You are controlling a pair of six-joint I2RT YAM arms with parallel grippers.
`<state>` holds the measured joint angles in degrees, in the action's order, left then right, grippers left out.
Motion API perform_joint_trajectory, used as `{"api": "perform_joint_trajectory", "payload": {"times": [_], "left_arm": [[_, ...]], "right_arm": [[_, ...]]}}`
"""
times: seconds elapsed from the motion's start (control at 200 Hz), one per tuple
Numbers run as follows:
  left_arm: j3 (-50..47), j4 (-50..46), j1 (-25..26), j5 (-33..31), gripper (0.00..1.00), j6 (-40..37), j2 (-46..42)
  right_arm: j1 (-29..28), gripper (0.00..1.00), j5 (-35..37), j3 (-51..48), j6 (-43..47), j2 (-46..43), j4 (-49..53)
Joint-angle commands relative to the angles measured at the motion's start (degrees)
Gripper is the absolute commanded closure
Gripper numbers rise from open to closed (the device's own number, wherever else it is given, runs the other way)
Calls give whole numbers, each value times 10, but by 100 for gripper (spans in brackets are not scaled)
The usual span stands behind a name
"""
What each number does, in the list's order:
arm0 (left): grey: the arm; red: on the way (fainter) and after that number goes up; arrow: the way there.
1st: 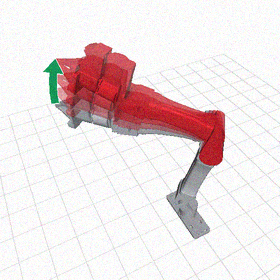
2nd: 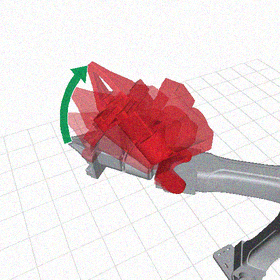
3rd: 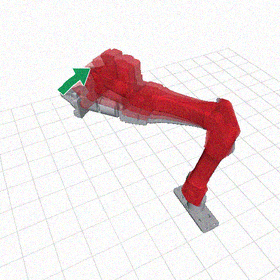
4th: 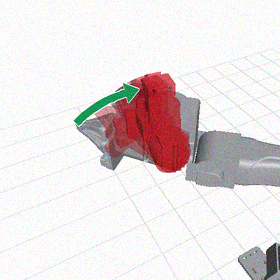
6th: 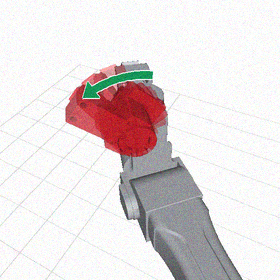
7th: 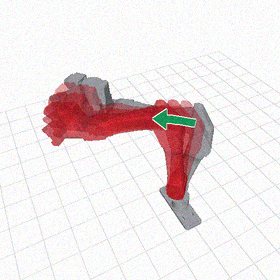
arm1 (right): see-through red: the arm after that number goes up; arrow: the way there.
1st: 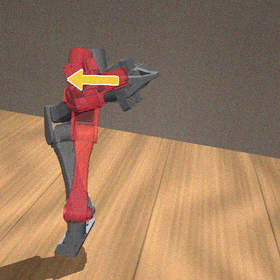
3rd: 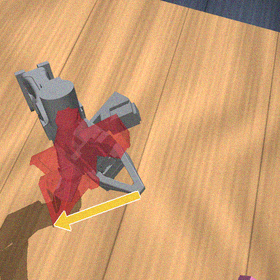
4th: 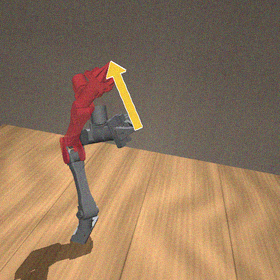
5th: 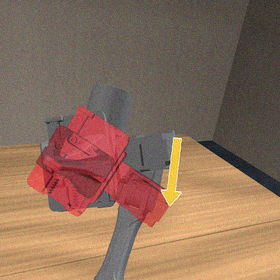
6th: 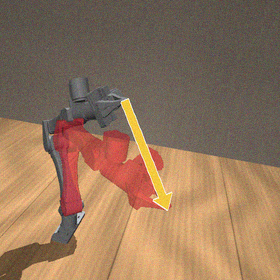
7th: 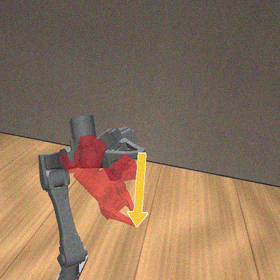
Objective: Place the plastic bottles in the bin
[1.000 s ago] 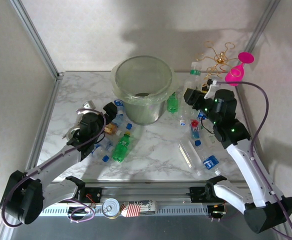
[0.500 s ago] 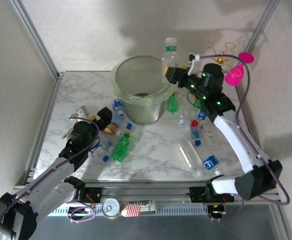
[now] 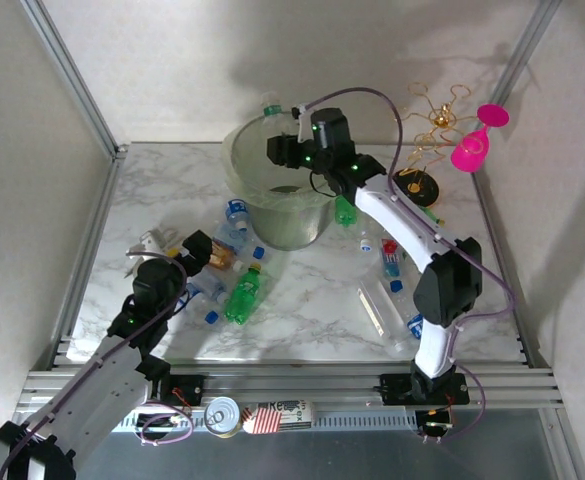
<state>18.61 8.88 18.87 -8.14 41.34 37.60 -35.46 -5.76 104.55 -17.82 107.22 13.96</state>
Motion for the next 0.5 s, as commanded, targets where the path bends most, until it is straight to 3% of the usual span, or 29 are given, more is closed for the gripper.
{"api": "perform_joint_trajectory", "payload": {"times": [0.0,0.3,0.496], "left_arm": [[-11,-10,-12,-3,0,3,-7],[-13,-22,-34,0,0,7,-15],[-7,-40,-42,-9,0,22,-20]], "right_arm": [[-14,48,66,58,32,26,40],[-26,21,100,120,49,57,75],[-27,14,121,109,66,8,59]]}}
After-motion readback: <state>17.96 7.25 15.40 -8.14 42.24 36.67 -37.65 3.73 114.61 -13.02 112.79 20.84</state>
